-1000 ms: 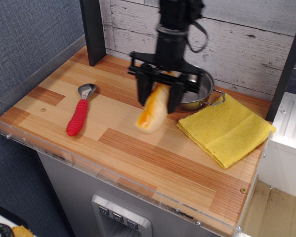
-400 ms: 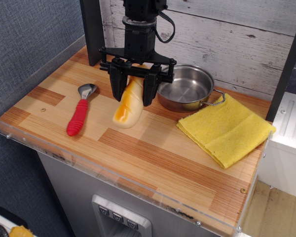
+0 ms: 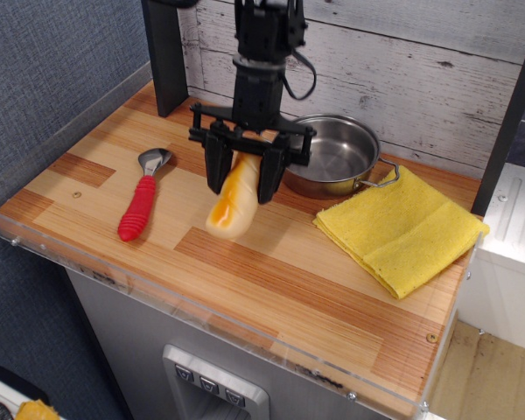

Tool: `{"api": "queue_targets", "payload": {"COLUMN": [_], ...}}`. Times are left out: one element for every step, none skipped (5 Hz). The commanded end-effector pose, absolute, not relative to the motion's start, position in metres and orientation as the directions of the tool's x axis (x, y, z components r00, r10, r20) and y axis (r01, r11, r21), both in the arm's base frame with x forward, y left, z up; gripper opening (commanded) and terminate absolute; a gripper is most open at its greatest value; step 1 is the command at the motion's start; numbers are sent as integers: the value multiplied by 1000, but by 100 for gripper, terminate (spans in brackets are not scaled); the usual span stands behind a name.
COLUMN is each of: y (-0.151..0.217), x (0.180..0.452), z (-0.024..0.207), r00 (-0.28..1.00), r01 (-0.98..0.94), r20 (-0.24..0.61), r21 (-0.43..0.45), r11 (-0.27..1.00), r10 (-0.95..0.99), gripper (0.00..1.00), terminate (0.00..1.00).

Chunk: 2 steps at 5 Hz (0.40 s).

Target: Move the cream bun and place it as such.

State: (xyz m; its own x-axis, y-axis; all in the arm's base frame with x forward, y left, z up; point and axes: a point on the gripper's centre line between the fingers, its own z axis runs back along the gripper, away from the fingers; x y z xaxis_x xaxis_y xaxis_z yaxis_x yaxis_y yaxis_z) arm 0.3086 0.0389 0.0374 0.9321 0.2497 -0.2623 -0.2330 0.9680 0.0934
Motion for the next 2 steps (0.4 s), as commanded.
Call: {"api": "queue_targets", "payload": {"y": [35, 36], "x": [315, 314], "z": [27, 24], "r00": [926, 922], "r01": [-217, -215], "r20": [-296, -313], "r21": [88, 82], "r11": [972, 973], "r10": [234, 230], "gripper": [0, 100], "terminate": [0, 0]}}
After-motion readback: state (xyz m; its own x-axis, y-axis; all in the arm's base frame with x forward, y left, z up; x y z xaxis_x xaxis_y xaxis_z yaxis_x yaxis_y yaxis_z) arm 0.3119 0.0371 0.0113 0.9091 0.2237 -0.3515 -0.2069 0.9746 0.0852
